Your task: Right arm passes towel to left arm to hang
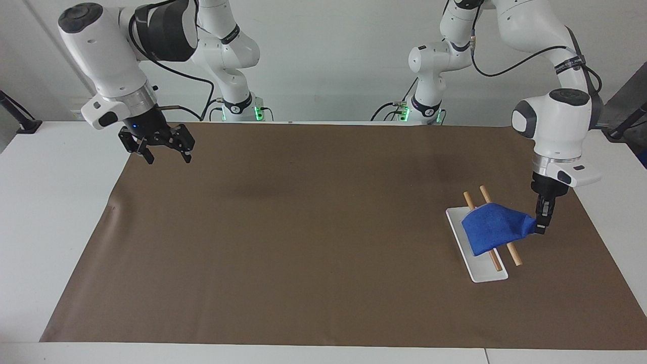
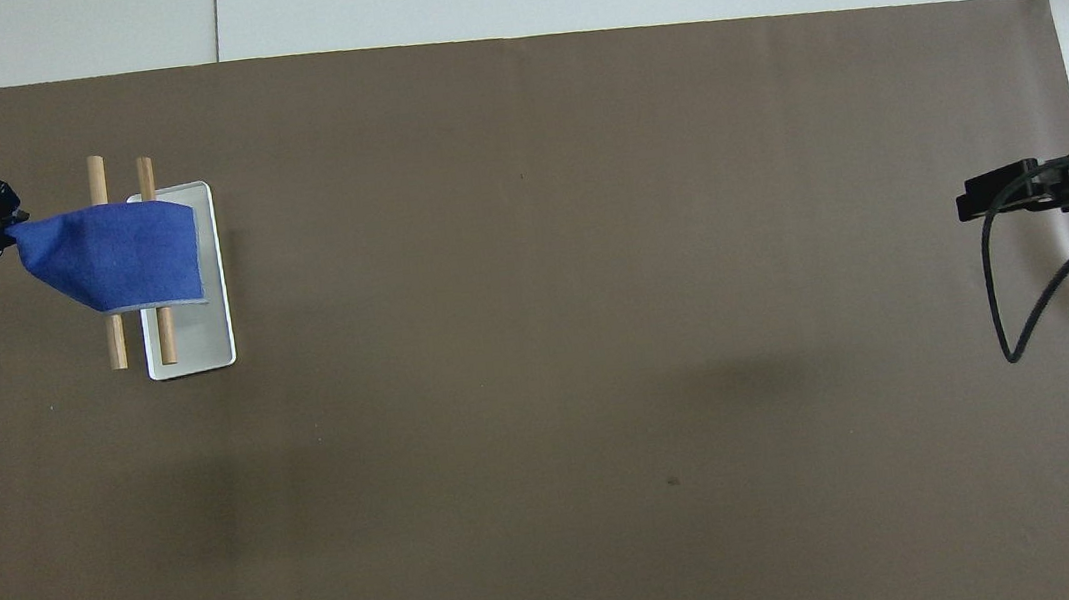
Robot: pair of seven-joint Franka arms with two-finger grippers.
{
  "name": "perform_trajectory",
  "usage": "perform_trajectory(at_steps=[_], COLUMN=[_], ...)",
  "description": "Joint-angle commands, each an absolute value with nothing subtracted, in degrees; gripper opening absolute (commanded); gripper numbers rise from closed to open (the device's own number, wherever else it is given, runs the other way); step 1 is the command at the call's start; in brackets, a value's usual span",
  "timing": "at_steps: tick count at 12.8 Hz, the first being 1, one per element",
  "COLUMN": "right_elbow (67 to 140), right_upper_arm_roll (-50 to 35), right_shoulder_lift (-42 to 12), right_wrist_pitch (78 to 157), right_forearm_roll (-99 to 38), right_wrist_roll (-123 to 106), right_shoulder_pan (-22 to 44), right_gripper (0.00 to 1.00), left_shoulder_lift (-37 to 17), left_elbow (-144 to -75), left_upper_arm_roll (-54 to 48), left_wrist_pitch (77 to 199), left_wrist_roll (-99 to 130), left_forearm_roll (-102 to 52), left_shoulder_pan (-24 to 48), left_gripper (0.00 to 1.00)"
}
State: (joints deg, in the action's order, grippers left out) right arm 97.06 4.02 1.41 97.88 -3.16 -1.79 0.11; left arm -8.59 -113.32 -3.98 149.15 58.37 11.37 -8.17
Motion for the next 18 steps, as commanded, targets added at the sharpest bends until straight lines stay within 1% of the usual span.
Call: perform_trajectory(at_steps=[1, 4, 5, 8, 9, 11, 13, 15, 18], right_elbow=[96.2, 97.2, 97.2, 97.2, 97.2, 97.2, 97.0, 97.2, 97.6], right_upper_arm_roll=[3.6, 4.4, 4.4, 4.6, 4.6, 4.6, 4.7, 6.7, 7.2], right_shoulder_lift=[3.8, 5.0, 5.0, 5.0, 4.9, 4.9, 4.9, 5.1, 5.1], right_wrist_pitch=[93.2, 92.4, 92.4, 92.6, 92.6, 92.7, 92.5, 92.6, 93.0], right_forearm_roll=[-2.6, -2.3, -2.3, -1.9, -1.5, 0.5, 1.9, 1.9, 1.8], right_wrist_roll=[1.4, 1.1, 1.2, 1.1, 1.0, 0.9, 0.4, 0.3, 0.3], right_shoulder_pan=[-1.2, -1.6, -1.5, -1.4, -1.5, -1.4, -1.6, -0.7, -0.4], right_gripper=[1.00, 1.00, 1.00, 1.00, 1.00, 1.00, 1.00, 1.00, 1.00], left_shoulder_lift=[-9.3, -10.2, -10.5, -11.9, -12.1, -12.2, -12.1, -11.6, -7.2], left_elbow=[-110.7, -108.2, -106.5, -98.7, -96.8, -94.1, -90.5, -87.5, -86.7], left_upper_arm_roll=[-4.0, -4.0, -4.0, -4.7, -5.5, -5.9, -7.4, -8.5, -9.9], left_wrist_pitch=[149.6, 146.7, 143.3, 127.7, 123.3, 118.5, 109.5, 100.1, 88.6], left_wrist_roll=[57.9, 58.0, 57.7, 54.1, 51.5, 46.9, 42.0, 35.9, 24.0], left_forearm_roll=[10.4, 10.4, 10.3, 10.5, 10.3, 6.4, 5.4, 3.3, 2.4], left_shoulder_pan=[-8.8, -8.8, -8.8, -8.6, -8.6, -8.6, -8.6, -8.6, -8.6], left_gripper=[0.82, 0.83, 0.83, 0.81, 0.81, 0.80, 0.79, 0.79, 0.79])
